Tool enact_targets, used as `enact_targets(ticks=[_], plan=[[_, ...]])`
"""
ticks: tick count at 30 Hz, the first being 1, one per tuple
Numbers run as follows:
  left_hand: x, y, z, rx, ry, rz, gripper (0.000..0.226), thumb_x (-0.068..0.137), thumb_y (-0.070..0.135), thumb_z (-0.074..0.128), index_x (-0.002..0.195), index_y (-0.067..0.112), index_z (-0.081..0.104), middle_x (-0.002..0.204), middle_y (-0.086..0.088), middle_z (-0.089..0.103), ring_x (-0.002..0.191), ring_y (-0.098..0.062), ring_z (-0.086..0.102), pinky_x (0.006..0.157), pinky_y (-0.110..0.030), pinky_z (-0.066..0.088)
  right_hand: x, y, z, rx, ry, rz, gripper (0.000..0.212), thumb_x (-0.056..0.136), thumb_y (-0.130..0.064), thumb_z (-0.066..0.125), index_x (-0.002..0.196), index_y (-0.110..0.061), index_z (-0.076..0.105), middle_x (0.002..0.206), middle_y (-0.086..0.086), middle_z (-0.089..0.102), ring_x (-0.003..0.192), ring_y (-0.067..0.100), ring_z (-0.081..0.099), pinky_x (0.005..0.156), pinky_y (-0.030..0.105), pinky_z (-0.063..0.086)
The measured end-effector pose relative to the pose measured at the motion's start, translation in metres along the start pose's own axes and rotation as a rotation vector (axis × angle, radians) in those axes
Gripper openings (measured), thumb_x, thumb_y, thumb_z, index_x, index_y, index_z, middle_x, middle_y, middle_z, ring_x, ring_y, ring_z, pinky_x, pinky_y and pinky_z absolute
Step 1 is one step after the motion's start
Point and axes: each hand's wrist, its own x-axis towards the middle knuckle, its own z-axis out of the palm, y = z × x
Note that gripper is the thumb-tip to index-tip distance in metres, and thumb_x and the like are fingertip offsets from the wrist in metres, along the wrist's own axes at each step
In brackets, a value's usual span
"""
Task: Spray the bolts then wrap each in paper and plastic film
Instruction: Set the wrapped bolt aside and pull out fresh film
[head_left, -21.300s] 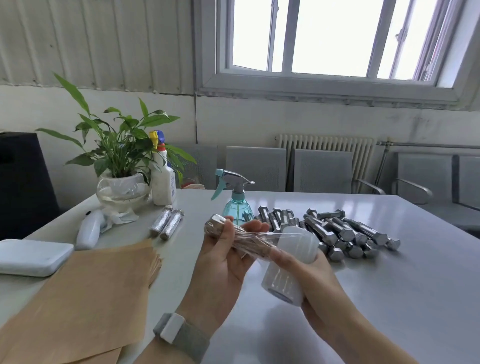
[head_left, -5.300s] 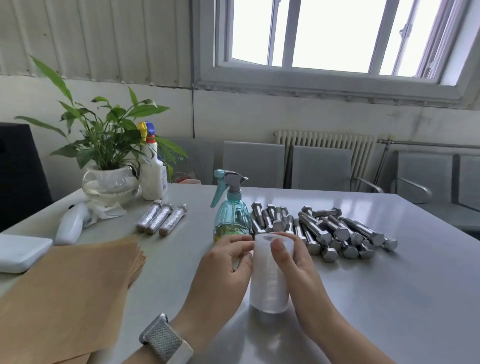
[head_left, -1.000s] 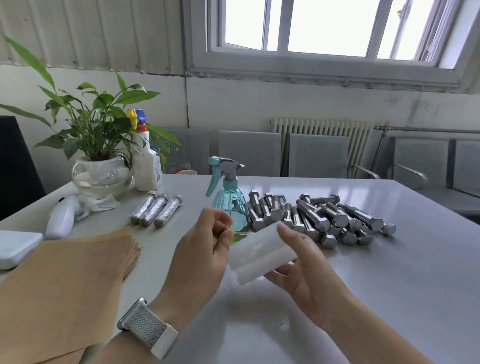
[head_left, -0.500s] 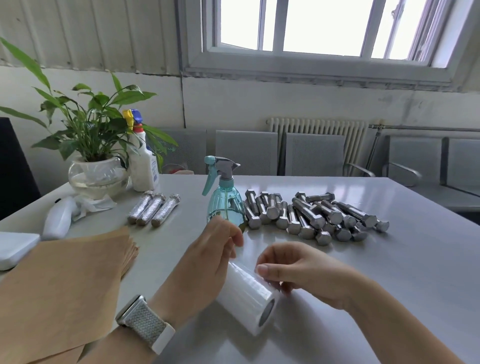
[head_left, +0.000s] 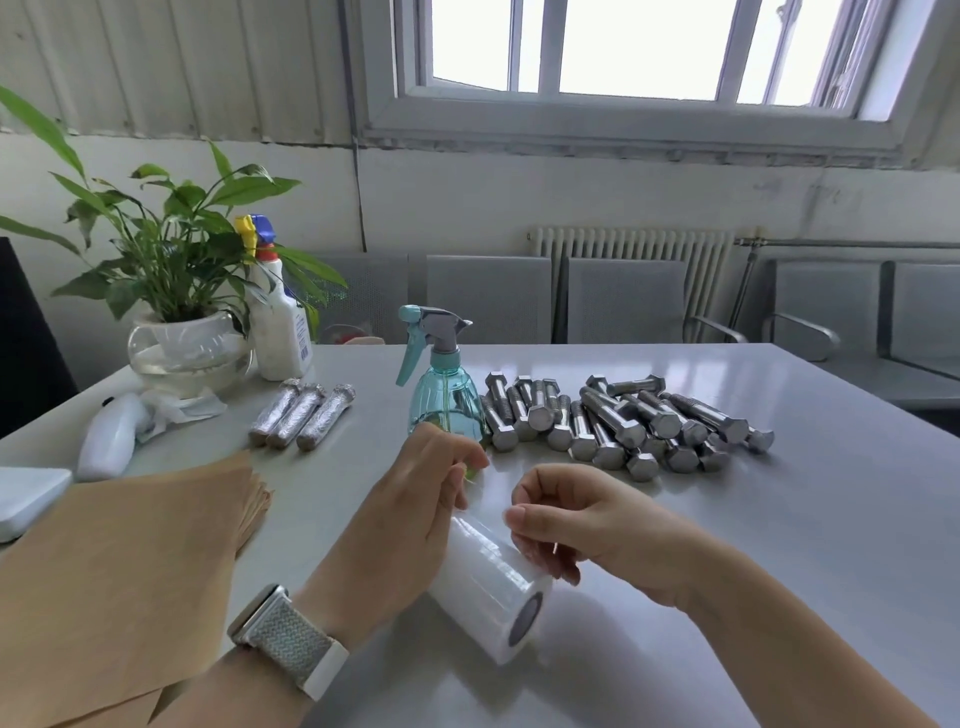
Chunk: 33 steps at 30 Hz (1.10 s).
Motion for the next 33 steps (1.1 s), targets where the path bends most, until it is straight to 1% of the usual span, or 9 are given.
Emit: enact_targets(ticks=[4, 9, 12, 15, 18, 21, 25, 30, 33], plan=[[-0.001, 0.000, 0.000, 0.029, 0.000, 0.002, 0.017, 0.100, 0.011, 0.040, 0.107, 0.022, 0.051, 0.096, 0.009, 0.044, 0.073, -0.007, 0.058, 0.067, -0.021, 0.048, -0.003, -0.004, -0.006, 0.055, -0.055, 0.131, 0.017, 0.089, -0.025, 0.072, 0.084, -0.011, 0.063, 0.066, 0.001, 0.056, 0.054, 0.014, 0.050, 0.047, 0.027, 0.048], [-0.001, -0.001, -0.001, 0.046, -0.011, 0.002, 0.020, 0.100, 0.011, 0.040, 0.107, 0.028, 0.047, 0.098, 0.014, 0.042, 0.072, -0.007, 0.059, 0.065, -0.022, 0.048, -0.005, -0.005, -0.012, 0.028, -0.115, 0.193, 0.019, 0.085, -0.019, 0.076, 0.069, -0.016, 0.066, 0.063, 0.000, 0.054, 0.058, 0.014, 0.053, 0.052, 0.028, 0.053], [-0.001, -0.001, -0.003, 0.065, -0.020, -0.020, 0.030, 0.097, 0.001, 0.046, 0.110, 0.028, 0.049, 0.097, 0.012, 0.042, 0.070, -0.008, 0.058, 0.064, -0.026, 0.049, -0.005, -0.005, -0.013, -0.018, -0.047, 0.079, 0.018, 0.088, -0.016, 0.072, 0.071, -0.015, 0.063, 0.064, -0.002, 0.057, 0.063, 0.015, 0.055, 0.058, 0.029, 0.053], [0.000, 0.000, -0.009, 0.069, -0.044, -0.054, 0.024, 0.098, 0.008, 0.041, 0.110, 0.024, 0.055, 0.097, 0.018, 0.044, 0.071, -0.007, 0.057, 0.065, -0.030, 0.052, -0.004, -0.004, -0.013, -0.065, 0.042, -0.032, 0.013, 0.092, -0.014, 0.068, 0.081, -0.010, 0.061, 0.064, -0.001, 0.062, 0.064, 0.019, 0.058, 0.056, 0.030, 0.051], [0.002, 0.004, -0.015, 0.073, -0.092, -0.056, 0.028, 0.095, 0.023, 0.033, 0.109, 0.024, 0.057, 0.094, 0.028, 0.045, 0.074, -0.003, 0.056, 0.066, -0.020, 0.048, -0.001, -0.002, -0.011, -0.080, 0.087, -0.098, 0.012, 0.092, -0.011, 0.066, 0.082, -0.009, 0.061, 0.062, -0.003, 0.062, 0.062, 0.019, 0.058, 0.053, 0.030, 0.050], [0.005, 0.009, -0.020, 0.115, -0.173, -0.005, 0.038, 0.096, 0.044, 0.026, 0.107, 0.028, 0.059, 0.096, 0.023, 0.055, 0.078, -0.004, 0.059, 0.067, -0.019, 0.046, 0.003, 0.001, -0.009, -0.121, 0.139, -0.168, 0.013, 0.092, -0.010, 0.067, 0.081, -0.012, 0.060, 0.062, -0.005, 0.062, 0.064, 0.014, 0.057, 0.057, 0.030, 0.050], [0.012, 0.007, -0.020, 0.239, -0.297, 0.091, 0.056, 0.089, 0.077, 0.020, 0.082, 0.030, 0.051, 0.073, 0.018, 0.048, 0.060, -0.005, 0.047, 0.054, -0.016, 0.033, 0.004, 0.002, -0.010, -0.138, 0.182, -0.245, 0.014, 0.089, -0.012, 0.071, 0.078, -0.018, 0.064, 0.067, -0.006, 0.062, 0.066, 0.011, 0.057, 0.064, 0.026, 0.051], [0.021, 0.007, -0.023, 0.272, -0.277, 0.143, 0.042, 0.091, 0.067, 0.040, 0.073, 0.030, 0.036, 0.074, 0.010, 0.039, 0.057, -0.012, 0.039, 0.051, -0.020, 0.031, 0.002, -0.001, -0.010, -0.062, 0.154, -0.280, 0.010, 0.089, -0.010, 0.071, 0.081, -0.011, 0.064, 0.070, 0.004, 0.066, 0.069, 0.016, 0.064, 0.067, 0.028, 0.053], [0.025, 0.008, -0.029, 0.204, -0.293, 0.144, 0.042, 0.087, 0.068, 0.049, 0.073, 0.030, 0.036, 0.060, 0.013, 0.038, 0.053, -0.009, 0.037, 0.049, -0.017, 0.027, 0.003, -0.002, -0.010, -0.067, 0.162, -0.273, 0.010, 0.089, -0.007, 0.069, 0.082, -0.008, 0.063, 0.070, 0.003, 0.065, 0.068, 0.013, 0.065, 0.066, 0.030, 0.054]])
